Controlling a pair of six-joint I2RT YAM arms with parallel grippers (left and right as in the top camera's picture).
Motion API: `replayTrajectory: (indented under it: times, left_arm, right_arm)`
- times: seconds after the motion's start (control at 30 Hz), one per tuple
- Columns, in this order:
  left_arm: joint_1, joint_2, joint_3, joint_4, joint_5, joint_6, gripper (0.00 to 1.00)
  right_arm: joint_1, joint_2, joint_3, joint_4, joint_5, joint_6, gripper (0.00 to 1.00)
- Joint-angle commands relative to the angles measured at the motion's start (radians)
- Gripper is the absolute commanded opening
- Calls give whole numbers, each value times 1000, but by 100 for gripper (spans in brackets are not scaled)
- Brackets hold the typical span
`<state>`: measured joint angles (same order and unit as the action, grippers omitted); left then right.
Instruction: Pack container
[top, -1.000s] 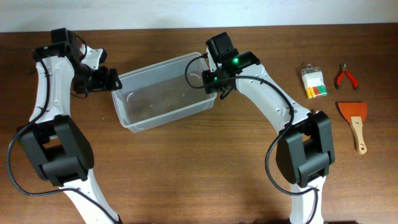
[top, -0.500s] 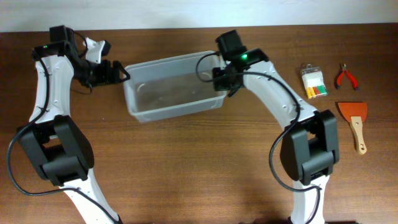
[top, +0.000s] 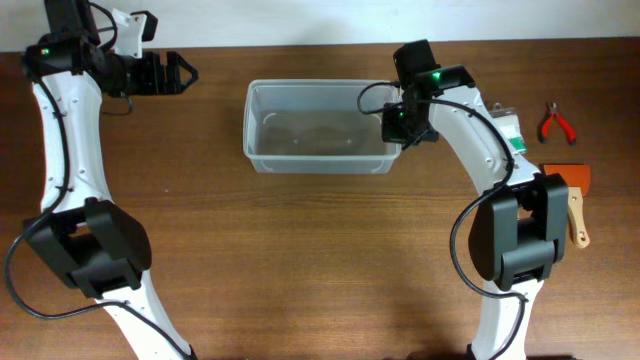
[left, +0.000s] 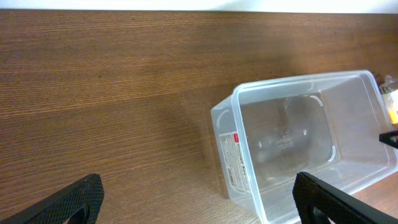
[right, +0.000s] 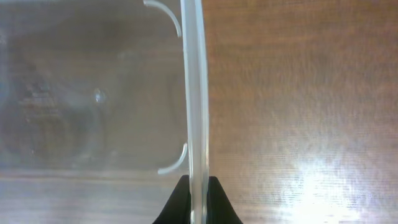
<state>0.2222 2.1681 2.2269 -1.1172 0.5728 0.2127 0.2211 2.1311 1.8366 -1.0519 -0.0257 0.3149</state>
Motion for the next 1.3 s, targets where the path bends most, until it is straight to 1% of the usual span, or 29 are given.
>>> replayTrajectory:
  times: [0.0,0.13,0.3,0.5,0.7,0.8,1.03,1.27]
  left_arm:
    - [2,-2,16,0,7,-10,99]
    - [3,-2,16,0,7,-10,99]
    - [3,-2,16,0,6,-10,99]
    - [3,-2,16,-2,-64,-10,99]
    - [3,-2,16,-2,-69,-10,99]
    - [3,-2,16,-2,-69,-10,99]
    - [3,-2,16,-2,-69,-10,99]
    - [3,-2,16,-5,-69,-10,99]
  right_arm:
    - [-6,1,15,-66,-23,-4,4]
    - [-6,1,15,-142,-69,-59,4]
    - [-13,-3,15,-204,-72,-108,4]
    - [-35,-12,15,-288,-72,-146,4]
    - [-54,-18,15,-326,-82,-142,4]
    - [-56,-19,15,-348,-121,-135,4]
    - [-56,-19,15,-360,-125,-43,4]
    - [-56,-19,15,-369,-120,-48,4]
